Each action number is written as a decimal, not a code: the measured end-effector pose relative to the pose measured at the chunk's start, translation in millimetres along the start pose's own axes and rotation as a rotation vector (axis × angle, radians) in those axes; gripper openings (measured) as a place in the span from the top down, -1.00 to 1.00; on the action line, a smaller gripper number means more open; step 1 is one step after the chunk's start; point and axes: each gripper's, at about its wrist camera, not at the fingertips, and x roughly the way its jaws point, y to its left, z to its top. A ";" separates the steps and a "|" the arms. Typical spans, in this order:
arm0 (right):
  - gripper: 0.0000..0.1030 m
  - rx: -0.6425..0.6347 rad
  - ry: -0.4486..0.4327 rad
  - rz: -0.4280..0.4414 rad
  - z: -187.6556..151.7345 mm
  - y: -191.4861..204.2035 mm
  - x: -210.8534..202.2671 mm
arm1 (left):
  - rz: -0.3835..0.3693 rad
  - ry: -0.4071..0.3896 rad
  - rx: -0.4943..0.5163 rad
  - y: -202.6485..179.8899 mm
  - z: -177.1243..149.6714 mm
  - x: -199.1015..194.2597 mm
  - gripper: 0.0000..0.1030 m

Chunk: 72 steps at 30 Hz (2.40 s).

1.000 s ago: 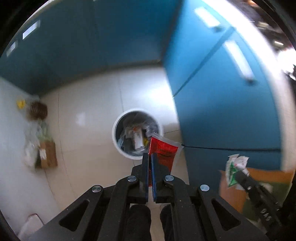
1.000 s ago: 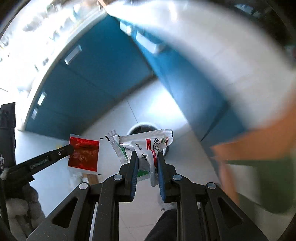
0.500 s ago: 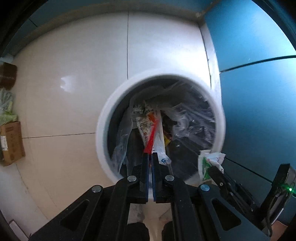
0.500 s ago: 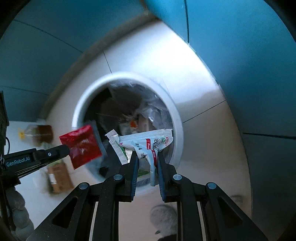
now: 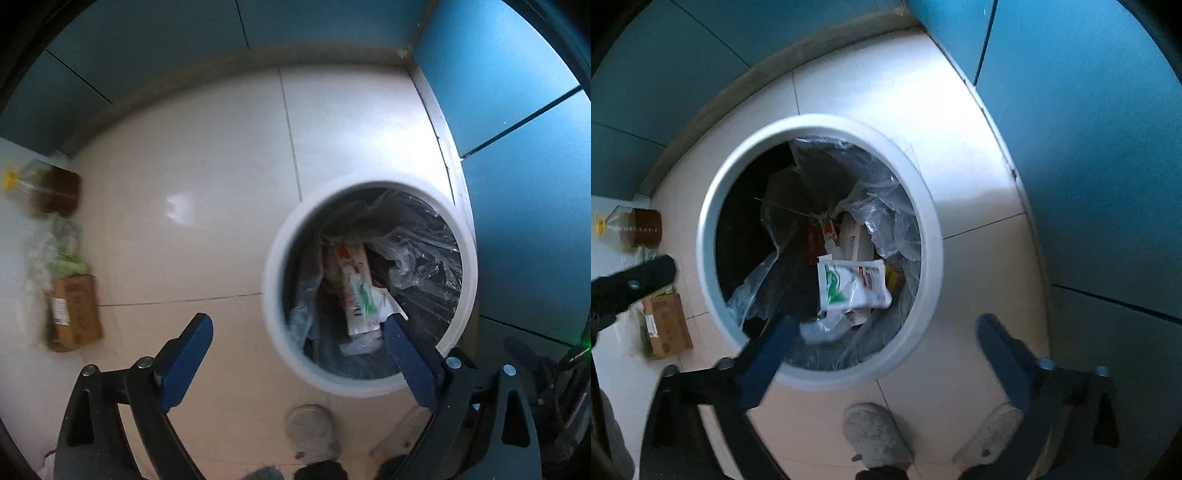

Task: Collect trash
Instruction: 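Carry the red packet and white sachet to the bin and release both, then swing both tools back toward the counter, then grasp the green pepper with the left gripper while the right grasps the white paper towel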

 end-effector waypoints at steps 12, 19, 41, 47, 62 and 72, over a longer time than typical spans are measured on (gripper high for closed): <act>-1.00 -0.066 -0.080 -0.042 -26.7 29.1 -165.5 | 0.104 -0.097 -0.041 9.5 -45.1 -149.6 -0.93; -1.00 -0.102 -0.147 -0.029 -52.8 41.7 -291.0 | 0.095 -0.149 -0.084 19.0 -76.6 -254.2 -0.93; -1.00 -0.085 -0.322 0.106 -171.4 11.8 -584.0 | 0.061 -0.324 -0.058 -23.7 -183.0 -496.3 -0.93; -1.00 0.098 -0.384 0.163 -180.2 -61.6 -629.3 | 0.069 -0.383 0.038 -81.3 -175.6 -530.4 -0.93; -1.00 0.989 -0.498 -0.040 -320.8 -412.8 -639.6 | -0.345 -0.002 0.298 -409.1 -160.4 -477.0 -0.91; -1.00 1.480 -0.505 -0.207 -435.9 -601.4 -607.2 | -0.322 0.168 0.131 -502.5 -148.9 -400.0 -0.68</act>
